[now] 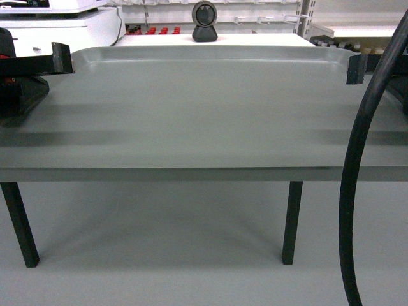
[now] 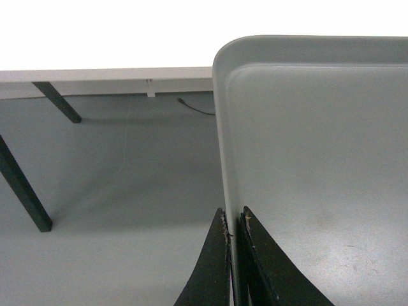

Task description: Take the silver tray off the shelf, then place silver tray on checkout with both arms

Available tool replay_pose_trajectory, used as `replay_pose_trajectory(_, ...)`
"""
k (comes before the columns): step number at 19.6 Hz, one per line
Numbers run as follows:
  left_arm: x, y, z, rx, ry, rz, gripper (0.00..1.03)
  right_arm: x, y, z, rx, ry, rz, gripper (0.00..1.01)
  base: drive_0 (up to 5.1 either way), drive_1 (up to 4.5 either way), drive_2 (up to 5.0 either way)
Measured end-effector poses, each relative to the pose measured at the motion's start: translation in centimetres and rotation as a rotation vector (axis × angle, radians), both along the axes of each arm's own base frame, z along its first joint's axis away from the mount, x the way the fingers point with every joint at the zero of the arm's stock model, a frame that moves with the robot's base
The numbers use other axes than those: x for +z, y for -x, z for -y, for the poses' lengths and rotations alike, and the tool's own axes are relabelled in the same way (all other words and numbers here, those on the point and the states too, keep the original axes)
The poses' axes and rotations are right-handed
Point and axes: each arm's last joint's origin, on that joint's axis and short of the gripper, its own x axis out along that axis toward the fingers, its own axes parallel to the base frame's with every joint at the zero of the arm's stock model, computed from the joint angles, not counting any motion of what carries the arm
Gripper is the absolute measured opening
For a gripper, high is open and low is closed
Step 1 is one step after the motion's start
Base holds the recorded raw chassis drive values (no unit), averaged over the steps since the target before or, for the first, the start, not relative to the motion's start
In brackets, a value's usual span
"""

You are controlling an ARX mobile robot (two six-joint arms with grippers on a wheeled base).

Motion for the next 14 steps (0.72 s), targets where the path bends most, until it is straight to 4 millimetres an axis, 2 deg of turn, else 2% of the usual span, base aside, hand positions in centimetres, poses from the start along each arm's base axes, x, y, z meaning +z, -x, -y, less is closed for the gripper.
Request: replay_pose_trajectory(14,0.0,-0.01,0.04,-0.001,0.001,0.001,0.03,-0.06,-0.01,0.04,-0.002,0.002,-0.005,0.03,0.1,4.33,-4.2)
